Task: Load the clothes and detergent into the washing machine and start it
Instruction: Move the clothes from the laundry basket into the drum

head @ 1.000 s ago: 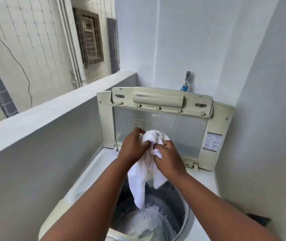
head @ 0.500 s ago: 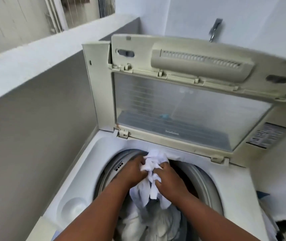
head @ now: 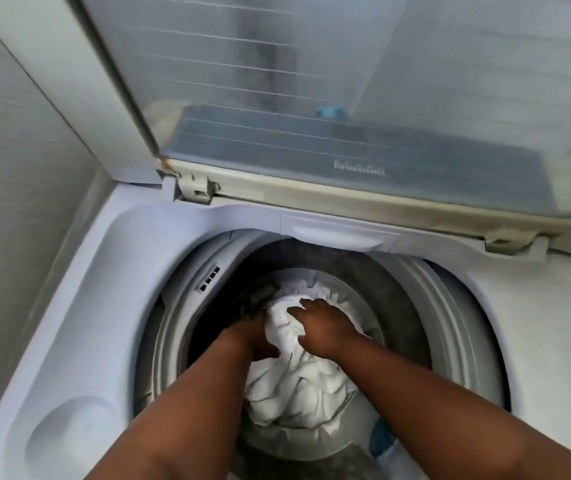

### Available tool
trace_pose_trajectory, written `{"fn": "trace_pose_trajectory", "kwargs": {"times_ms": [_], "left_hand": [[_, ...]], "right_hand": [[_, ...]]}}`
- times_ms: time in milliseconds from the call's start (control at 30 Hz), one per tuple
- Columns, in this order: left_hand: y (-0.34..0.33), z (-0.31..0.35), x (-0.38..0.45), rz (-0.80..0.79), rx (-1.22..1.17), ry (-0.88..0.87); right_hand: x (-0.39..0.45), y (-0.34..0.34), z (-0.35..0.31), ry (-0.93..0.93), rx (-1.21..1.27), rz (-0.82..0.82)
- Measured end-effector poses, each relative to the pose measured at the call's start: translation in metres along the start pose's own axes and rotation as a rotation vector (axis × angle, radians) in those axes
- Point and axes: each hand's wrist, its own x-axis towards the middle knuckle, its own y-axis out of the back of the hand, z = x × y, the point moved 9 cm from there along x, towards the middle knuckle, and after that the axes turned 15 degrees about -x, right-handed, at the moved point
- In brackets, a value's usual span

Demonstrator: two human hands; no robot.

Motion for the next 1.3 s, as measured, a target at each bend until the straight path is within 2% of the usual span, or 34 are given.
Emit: {"fn": "trace_pose_trajectory", "kwargs": {"times_ms": [100, 233, 433, 633, 967, 1133, 1300], "left_hand": [[-0.004, 0.001, -0.009, 0.016, 0.010, 0.042], [0.004, -0.010, -0.016, 0.086, 0.037, 0.076], [0.022, 0.002, -0.069, 0.165, 0.046, 0.104], [0.026, 0.042, -0.138, 0.240, 0.126, 0.032], [0.021, 0.155, -0.238, 0.356, 0.225, -0.124], [0.010, 0.228, -0.280, 0.459, 0.329, -0.212], [-0.059, 0.317, -0.297, 0.507, 0.361, -0.277]], "right_hand": [[0.002, -0.010, 0.003, 0.000, -0.072, -0.088], [-0.012, -0.006, 0.004, -0.016, -0.099, -0.116], [-0.060, 0.030, -0.002, -0.047, -0.146, -0.057], [-0.138, 0.090, 0.001, -0.094, -0.144, 0.053], [-0.274, 0.156, 0.052, -0.265, -0.227, 0.248], [-0.342, 0.163, 0.093, -0.316, -0.205, 0.341], [-0.429, 0.142, 0.160, -0.377, -0.160, 0.370]]}}
